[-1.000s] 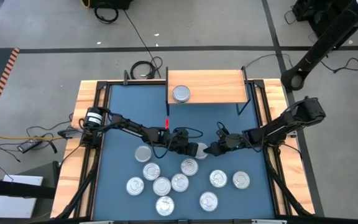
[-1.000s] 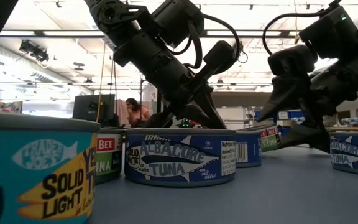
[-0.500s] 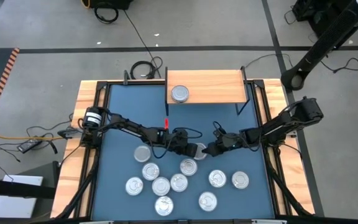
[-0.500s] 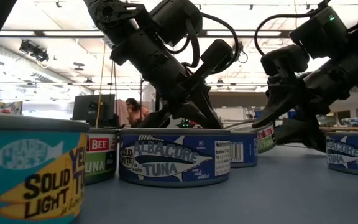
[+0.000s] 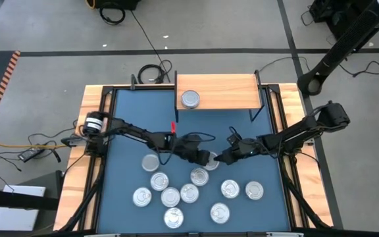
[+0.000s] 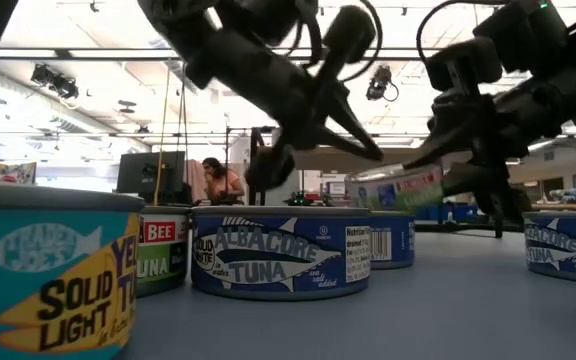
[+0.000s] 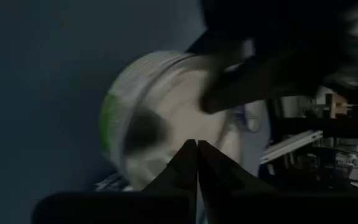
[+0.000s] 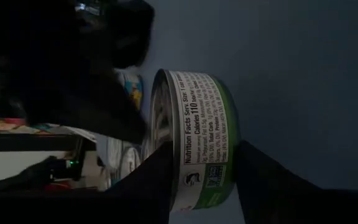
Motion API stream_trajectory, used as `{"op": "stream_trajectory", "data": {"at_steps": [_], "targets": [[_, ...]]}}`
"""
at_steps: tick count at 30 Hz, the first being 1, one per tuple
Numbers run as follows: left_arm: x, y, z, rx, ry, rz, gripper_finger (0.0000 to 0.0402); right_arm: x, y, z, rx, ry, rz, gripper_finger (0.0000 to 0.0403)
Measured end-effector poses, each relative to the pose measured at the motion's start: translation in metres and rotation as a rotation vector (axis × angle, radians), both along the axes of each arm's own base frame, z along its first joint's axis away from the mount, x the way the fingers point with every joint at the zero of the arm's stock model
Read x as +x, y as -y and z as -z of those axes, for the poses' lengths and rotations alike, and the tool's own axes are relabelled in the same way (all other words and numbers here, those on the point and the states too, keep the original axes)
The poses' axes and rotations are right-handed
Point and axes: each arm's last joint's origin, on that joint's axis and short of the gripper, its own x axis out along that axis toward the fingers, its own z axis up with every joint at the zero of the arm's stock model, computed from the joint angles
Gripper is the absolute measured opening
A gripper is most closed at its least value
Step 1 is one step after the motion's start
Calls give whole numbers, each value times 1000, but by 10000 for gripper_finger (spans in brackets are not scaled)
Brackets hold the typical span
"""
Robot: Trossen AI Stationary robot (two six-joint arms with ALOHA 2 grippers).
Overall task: Stack canned seafood by type on shelf
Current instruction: Stack the green tuna can on top of the green tuna can on the shelf
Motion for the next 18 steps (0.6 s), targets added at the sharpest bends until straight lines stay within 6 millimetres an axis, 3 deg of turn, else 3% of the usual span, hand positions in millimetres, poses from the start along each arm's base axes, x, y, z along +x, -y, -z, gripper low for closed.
{"op": "stream_trajectory", "data": {"at_steps": [4,8,15,18], "targets": [[-9,-2,-22,38,17,-14,15,-1,0,-2,5,10,3,133],[-23,-4,-56,74,72,-26,12,0,1,-9,29,64,41,133],[-73,-12,-133,226,200,-136,5,7,9,-41,54,288,206,133],[-98,-17,-158,308,237,-211,5,18,17,-63,21,362,281,132]]}}
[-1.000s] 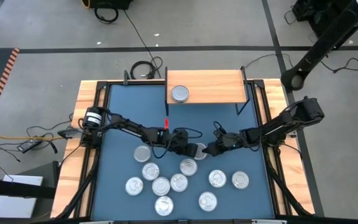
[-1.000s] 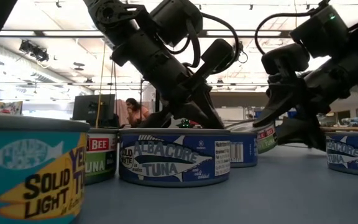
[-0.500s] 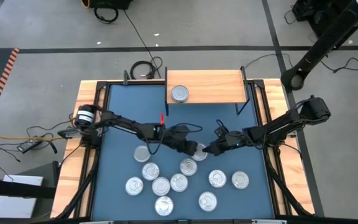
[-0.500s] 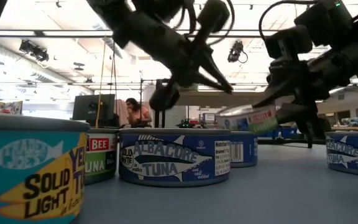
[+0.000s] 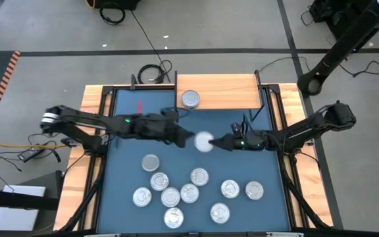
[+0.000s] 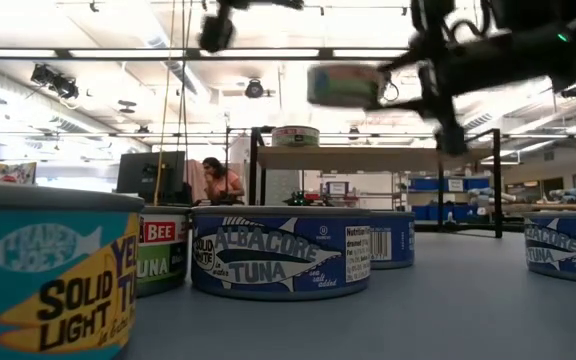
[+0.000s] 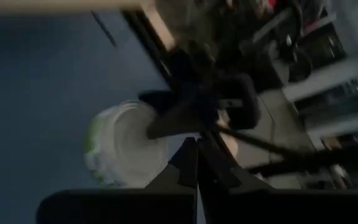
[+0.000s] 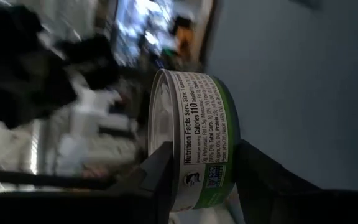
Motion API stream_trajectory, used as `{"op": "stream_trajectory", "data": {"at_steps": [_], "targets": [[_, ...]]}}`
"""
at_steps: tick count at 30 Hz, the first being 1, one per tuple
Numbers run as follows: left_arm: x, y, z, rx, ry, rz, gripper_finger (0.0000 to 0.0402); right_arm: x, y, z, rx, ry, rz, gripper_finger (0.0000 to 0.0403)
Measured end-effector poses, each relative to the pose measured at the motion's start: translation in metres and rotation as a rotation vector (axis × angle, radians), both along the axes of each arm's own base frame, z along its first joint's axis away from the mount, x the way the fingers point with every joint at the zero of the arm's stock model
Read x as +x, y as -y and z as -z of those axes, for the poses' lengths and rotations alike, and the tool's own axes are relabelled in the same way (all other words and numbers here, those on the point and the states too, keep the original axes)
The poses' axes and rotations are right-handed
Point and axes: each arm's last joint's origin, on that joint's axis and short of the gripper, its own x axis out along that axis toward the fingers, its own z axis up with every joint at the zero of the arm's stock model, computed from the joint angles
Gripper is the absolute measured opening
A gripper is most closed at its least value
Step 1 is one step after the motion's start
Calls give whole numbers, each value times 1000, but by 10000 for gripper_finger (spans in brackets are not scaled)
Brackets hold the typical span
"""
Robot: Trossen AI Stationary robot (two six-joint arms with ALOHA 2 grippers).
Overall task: Stack canned seafood by type on shelf
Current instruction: Stack the green tuna can on top of the green tuna can on the shelf
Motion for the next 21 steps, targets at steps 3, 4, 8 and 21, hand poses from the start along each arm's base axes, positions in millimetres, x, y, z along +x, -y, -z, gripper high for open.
{"op": "stream_trajectory", "data": {"at_steps": [3,4,8,21], "targets": [[-22,-5,-19,72,22,-79,5,14,12,-20,-68,-32,45,132],[-28,-6,-23,87,30,-98,5,18,16,-28,-98,-55,58,132],[-42,-8,-28,109,-1,-140,5,32,44,-59,-213,-180,107,132],[-49,-9,-16,135,-147,-136,75,30,151,-98,-214,-211,91,132]]}}
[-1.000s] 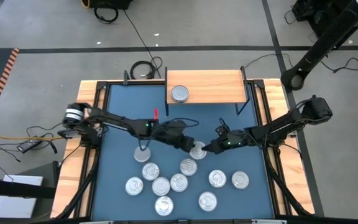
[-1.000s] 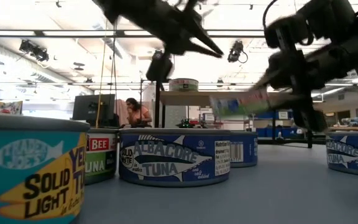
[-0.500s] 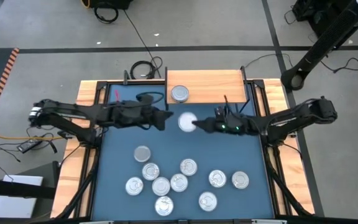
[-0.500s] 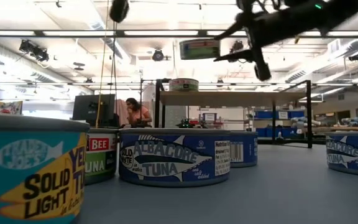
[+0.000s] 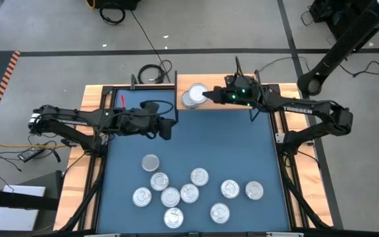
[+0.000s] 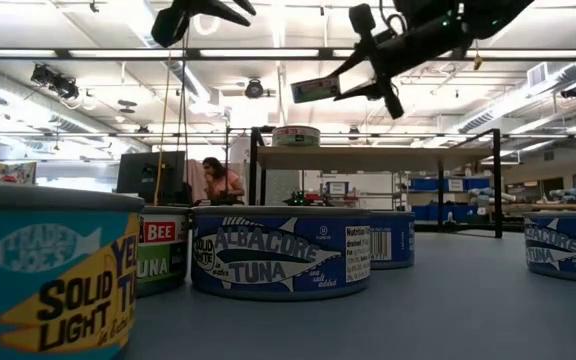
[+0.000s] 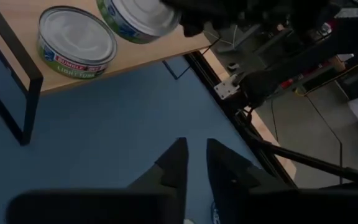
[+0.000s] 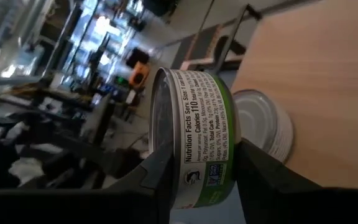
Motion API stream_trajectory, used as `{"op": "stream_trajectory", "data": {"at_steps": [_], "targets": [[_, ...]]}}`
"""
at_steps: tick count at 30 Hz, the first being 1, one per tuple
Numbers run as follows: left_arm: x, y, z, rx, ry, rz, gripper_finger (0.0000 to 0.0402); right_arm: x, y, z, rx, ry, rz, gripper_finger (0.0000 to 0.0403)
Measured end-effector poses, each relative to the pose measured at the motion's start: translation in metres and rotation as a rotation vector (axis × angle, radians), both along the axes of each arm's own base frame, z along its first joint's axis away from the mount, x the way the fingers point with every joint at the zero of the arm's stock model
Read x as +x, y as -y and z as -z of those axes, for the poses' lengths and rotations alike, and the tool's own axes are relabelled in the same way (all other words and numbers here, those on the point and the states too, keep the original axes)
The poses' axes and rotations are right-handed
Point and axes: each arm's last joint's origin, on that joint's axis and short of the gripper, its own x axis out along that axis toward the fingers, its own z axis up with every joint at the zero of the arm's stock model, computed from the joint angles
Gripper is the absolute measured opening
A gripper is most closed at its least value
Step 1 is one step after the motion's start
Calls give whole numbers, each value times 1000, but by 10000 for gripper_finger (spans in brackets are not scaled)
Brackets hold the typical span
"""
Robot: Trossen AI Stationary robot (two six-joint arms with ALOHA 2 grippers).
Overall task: Stack canned seafood by type on shelf
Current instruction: Stack the green tuna can on top of the green tuna can on the shelf
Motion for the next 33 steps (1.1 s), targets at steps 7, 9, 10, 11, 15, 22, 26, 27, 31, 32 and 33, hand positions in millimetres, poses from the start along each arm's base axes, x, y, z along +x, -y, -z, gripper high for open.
{"op": "stream_trajectory", "data": {"at_steps": [7,9,10,11,15,22,26,27,31,32,33], "targets": [[0,0,0,14,-4,0,144,21,14,3,28,-10,-62,132],[0,-1,0,22,-2,-15,155,25,16,2,23,-3,-73,132],[0,-1,0,24,-1,-22,159,26,17,5,30,-13,-81,132],[0,-1,0,24,-1,-26,162,27,18,9,41,-27,-86,132],[0,-1,0,25,-2,-29,164,31,24,22,78,-69,-105,132],[1,-1,1,18,0,-43,163,28,30,20,73,-52,-99,132],[1,-1,1,17,1,-45,163,24,36,16,72,-25,-96,132],[1,-1,1,15,2,-46,163,23,36,16,73,-23,-95,132],[1,-3,1,16,4,-60,163,24,38,18,87,-27,-115,132],[1,-3,1,16,4,-62,163,24,38,19,91,-27,-121,132],[1,-4,1,16,4,-65,163,23,39,20,98,-31,-124,132]]}}
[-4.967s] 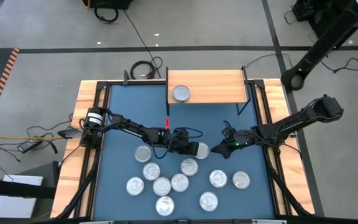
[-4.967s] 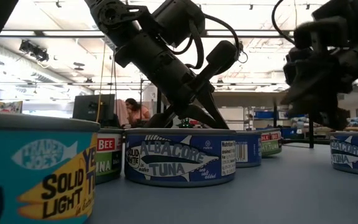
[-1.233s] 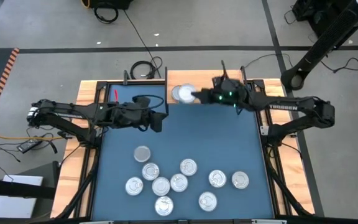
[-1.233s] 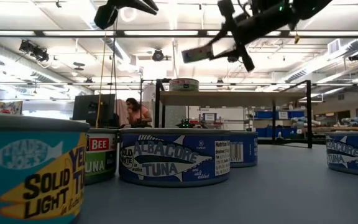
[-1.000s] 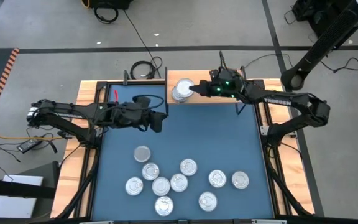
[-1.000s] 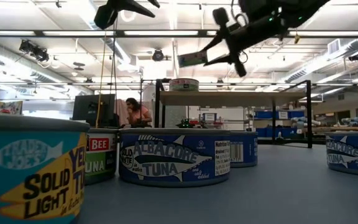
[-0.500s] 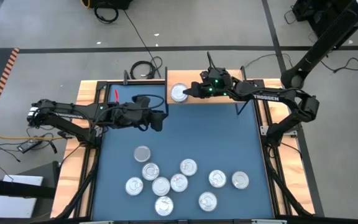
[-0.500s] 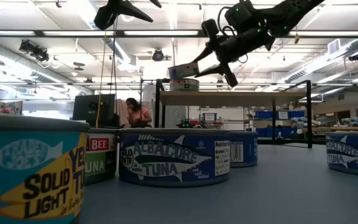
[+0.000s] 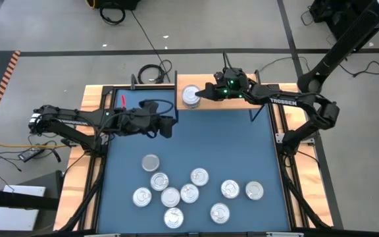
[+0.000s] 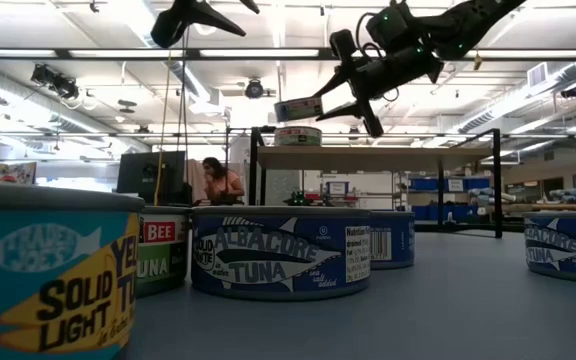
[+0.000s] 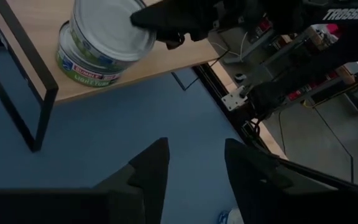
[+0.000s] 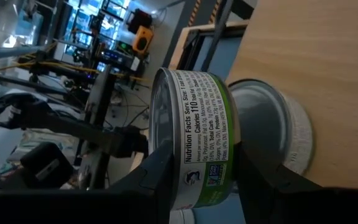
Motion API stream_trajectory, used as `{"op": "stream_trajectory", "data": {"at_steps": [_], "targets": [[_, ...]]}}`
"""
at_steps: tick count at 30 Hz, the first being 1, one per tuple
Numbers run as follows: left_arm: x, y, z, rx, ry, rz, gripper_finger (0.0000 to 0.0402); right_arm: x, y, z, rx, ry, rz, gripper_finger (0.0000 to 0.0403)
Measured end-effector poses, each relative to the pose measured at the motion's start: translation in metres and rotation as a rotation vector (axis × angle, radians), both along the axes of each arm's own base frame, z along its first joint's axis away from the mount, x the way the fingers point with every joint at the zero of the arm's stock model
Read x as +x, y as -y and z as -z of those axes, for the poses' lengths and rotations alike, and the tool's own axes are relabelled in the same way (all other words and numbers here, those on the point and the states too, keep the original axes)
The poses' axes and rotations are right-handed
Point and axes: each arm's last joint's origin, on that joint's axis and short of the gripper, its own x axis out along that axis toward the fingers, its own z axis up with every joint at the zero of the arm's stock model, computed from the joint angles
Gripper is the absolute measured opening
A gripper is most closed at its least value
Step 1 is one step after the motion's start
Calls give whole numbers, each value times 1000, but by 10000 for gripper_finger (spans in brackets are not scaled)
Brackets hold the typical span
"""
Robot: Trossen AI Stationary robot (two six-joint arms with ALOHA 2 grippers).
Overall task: Stack canned seafood by type on shelf
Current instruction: Stack the green tuna can on top of the green tuna can on the shelf
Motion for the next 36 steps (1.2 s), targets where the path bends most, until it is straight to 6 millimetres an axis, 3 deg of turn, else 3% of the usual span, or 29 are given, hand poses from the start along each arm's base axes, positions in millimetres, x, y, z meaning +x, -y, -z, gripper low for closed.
{"op": "stream_trajectory", "data": {"at_steps": [10,23,36], "targets": [[0,-8,0,-5,-1,-20,163,-7,12,4,28,-12,12,132],[19,-7,13,-17,-25,7,163,-7,12,3,42,4,-19,132],[20,-9,13,-13,-19,2,163,-7,13,1,34,18,-18,132]]}}
